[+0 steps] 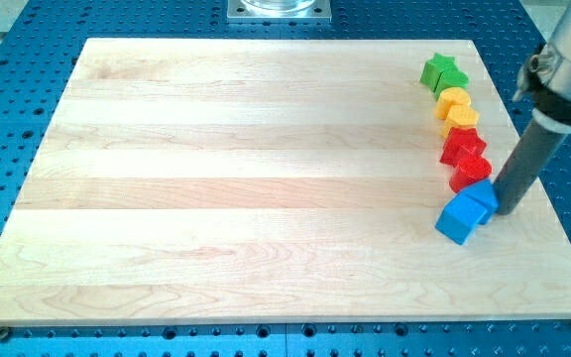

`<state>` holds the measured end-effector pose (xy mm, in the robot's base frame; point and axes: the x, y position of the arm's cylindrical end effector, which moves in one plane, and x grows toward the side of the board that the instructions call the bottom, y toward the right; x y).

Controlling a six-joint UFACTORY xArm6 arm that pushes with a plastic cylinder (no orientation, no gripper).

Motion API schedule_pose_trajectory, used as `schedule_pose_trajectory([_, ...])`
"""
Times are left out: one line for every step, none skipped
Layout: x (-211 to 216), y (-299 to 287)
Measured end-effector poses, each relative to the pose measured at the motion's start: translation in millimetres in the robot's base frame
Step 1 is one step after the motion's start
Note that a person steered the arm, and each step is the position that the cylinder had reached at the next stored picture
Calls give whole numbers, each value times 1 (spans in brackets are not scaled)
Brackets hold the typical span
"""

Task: Move the triangle right to the cube

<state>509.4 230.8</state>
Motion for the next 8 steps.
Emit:
schedule_pose_trajectory([15,-46])
schedule_pose_trajectory([22,-60])
schedule_pose_trajectory([-3,-32])
schedule_pose_trajectory([-4,-65])
schedule_pose_trajectory([-3,-99])
schedule_pose_trajectory([-12,-128])
schedule_pose_trajectory([-40,-152])
schedule_pose_trajectory([-20,-199])
